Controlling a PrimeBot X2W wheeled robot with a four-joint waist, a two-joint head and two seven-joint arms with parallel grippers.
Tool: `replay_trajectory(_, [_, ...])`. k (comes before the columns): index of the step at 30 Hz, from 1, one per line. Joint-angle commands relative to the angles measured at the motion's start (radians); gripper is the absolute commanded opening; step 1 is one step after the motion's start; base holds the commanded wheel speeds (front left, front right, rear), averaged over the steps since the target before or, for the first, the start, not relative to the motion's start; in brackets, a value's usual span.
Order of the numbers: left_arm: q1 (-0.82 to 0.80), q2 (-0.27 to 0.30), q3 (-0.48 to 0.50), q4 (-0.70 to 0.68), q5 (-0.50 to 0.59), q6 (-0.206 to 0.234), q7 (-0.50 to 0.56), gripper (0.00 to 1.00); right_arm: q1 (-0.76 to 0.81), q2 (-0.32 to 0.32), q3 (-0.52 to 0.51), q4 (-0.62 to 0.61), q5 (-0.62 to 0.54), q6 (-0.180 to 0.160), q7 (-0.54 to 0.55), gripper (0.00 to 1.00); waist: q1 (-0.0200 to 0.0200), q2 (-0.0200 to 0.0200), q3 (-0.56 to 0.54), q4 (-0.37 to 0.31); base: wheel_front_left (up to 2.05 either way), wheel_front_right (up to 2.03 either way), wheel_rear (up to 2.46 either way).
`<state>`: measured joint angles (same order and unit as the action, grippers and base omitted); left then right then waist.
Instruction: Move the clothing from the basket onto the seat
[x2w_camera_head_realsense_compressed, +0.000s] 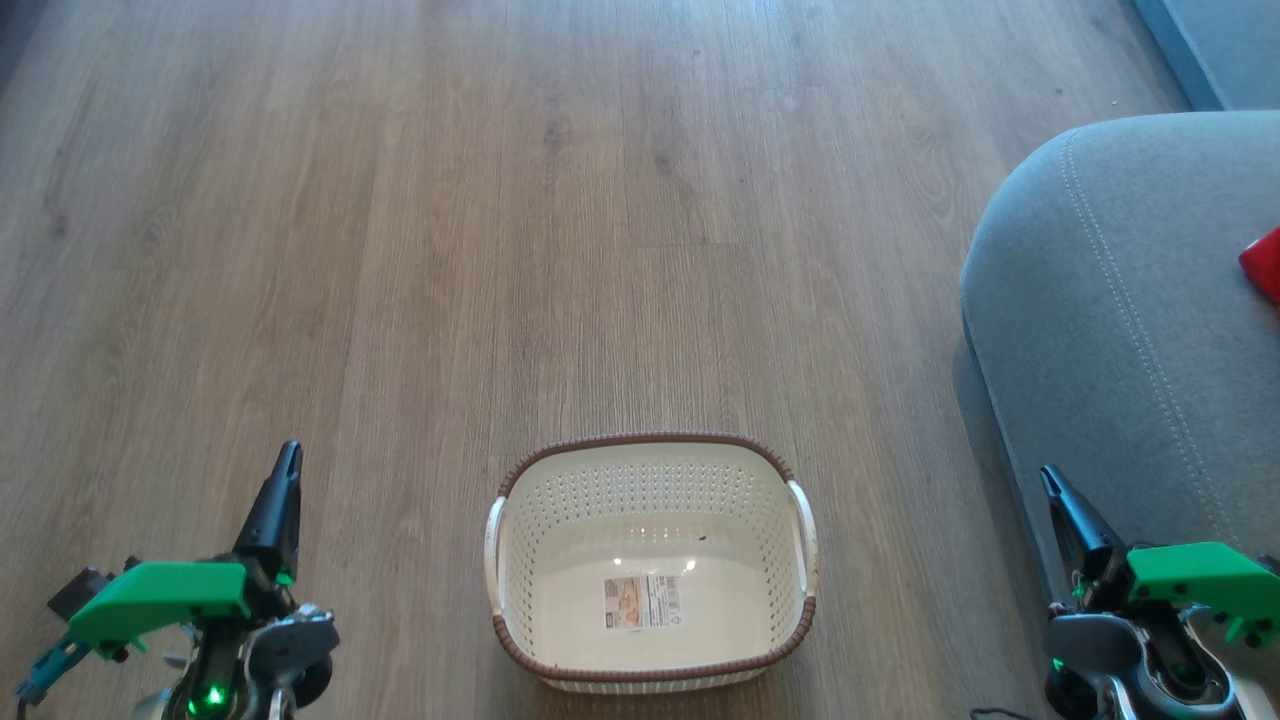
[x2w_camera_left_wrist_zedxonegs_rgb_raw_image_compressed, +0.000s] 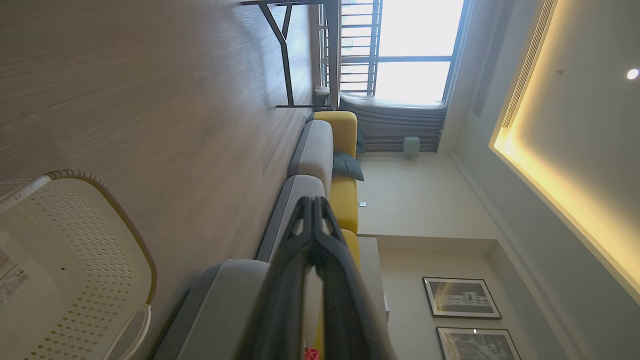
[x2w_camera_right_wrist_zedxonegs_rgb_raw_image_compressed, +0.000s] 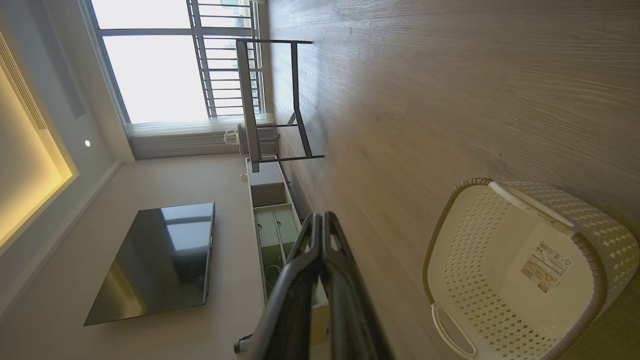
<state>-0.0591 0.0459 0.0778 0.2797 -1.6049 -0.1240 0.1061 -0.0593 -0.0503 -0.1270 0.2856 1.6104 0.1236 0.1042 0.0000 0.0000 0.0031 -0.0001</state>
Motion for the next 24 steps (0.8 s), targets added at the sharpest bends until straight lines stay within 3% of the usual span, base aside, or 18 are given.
replay_trajectory(1, [-0.049,0.004,0.036,-0.034,-0.004,-0.007,0.007,0.0,-0.048,-0.003,0.016,-0.041,0.0,0.007,0.007,0.0,0.0,0.0,0.0,0.0,0.0,0.0,0.0])
replay_trajectory(24, [-0.049,0.004,0.036,-0.034,-0.004,-0.007,0.007,0.0,-0.048,-0.002,0.015,-0.041,0.0,0.007,0.008,0.0,0.0,0.0,0.0,0.0,0.0,0.0,0.0])
